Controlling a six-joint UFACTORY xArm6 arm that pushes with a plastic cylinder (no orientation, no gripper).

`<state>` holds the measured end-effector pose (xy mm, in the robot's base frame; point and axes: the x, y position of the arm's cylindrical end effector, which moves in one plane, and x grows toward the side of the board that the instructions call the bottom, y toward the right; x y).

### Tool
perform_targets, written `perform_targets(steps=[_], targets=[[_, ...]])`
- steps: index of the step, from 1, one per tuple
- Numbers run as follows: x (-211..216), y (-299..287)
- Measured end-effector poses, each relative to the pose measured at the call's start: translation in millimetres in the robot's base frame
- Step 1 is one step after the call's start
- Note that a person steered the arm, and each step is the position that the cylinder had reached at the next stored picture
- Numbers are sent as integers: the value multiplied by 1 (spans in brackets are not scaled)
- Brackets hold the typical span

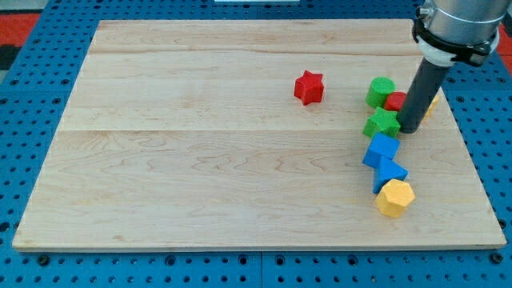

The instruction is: Move your arm closer to the green circle

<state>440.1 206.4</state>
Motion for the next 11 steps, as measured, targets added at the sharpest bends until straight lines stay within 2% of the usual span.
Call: perform_targets(steps=[1, 2, 3, 4, 5, 7, 9, 10, 11], targets=[[4, -2], [30, 18], [50, 79], [126, 95], [166, 21], [158, -257], [-31, -292], [-102, -270], [-156, -186]])
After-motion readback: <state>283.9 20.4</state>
